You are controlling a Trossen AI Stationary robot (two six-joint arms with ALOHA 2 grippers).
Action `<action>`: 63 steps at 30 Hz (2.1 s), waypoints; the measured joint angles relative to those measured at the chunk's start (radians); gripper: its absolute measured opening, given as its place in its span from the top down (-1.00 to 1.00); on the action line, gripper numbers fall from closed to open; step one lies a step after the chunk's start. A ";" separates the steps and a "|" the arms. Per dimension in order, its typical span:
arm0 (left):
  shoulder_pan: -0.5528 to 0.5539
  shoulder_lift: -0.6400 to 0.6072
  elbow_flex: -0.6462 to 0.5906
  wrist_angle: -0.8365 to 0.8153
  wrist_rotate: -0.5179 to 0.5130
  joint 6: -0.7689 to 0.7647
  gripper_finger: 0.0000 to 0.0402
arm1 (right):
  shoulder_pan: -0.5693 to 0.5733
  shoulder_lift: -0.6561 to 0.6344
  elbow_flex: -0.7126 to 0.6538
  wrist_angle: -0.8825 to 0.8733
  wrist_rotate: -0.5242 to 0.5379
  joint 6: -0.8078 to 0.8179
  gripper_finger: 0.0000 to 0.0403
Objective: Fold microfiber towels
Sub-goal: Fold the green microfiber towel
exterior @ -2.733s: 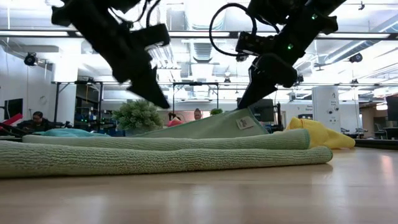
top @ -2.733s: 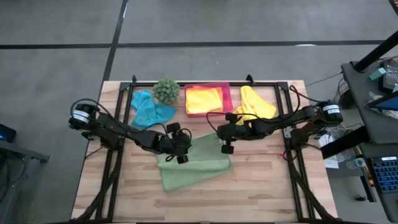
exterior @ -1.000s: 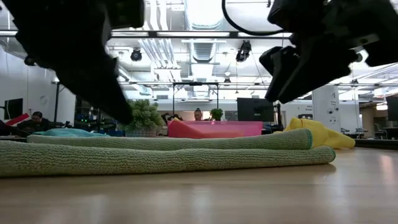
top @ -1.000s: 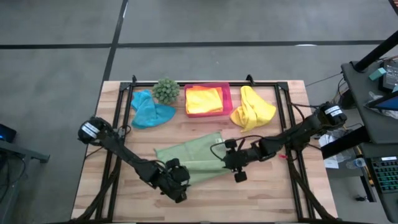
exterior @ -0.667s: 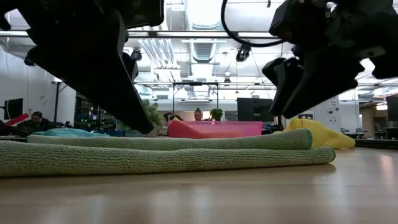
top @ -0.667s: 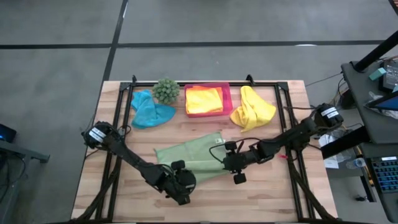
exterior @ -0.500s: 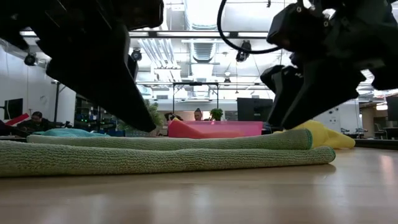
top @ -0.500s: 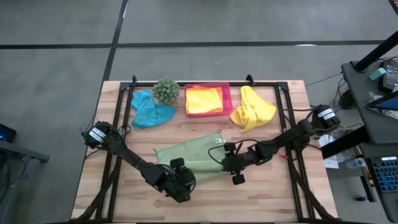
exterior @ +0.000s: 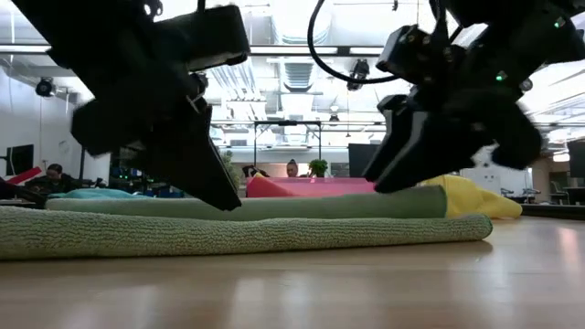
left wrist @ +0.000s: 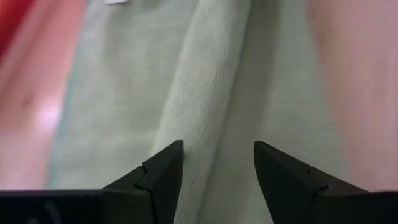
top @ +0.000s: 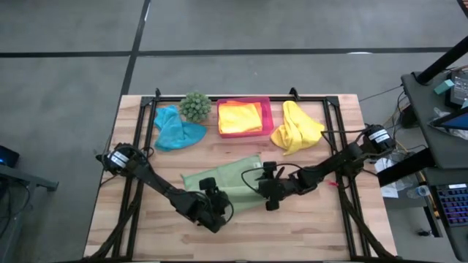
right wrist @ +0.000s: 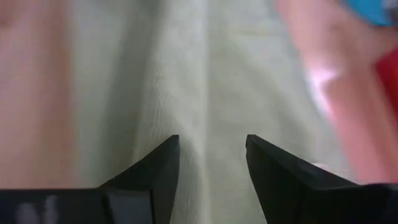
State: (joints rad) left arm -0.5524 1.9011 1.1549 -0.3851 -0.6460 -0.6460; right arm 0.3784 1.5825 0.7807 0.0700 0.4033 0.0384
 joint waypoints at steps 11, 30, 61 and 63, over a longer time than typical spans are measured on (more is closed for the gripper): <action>0.077 -0.005 0.000 -0.090 -0.116 -0.003 0.10 | -0.006 -0.074 0.002 -0.013 0.186 -0.109 0.22; 0.140 -0.145 0.000 -0.275 0.080 0.084 0.10 | -0.062 -0.013 0.003 -0.009 -0.040 -0.081 0.23; 0.052 -0.180 -0.174 -0.514 0.245 -0.186 0.27 | -0.067 0.072 0.000 -0.012 0.022 0.051 0.27; 0.052 -0.180 -0.176 -0.513 0.247 -0.186 0.36 | -0.067 0.068 0.000 -0.011 0.023 0.046 0.31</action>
State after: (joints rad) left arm -0.5003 1.7210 0.9788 -0.8983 -0.3992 -0.8319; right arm 0.3115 1.6503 0.7811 0.0586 0.4261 0.0839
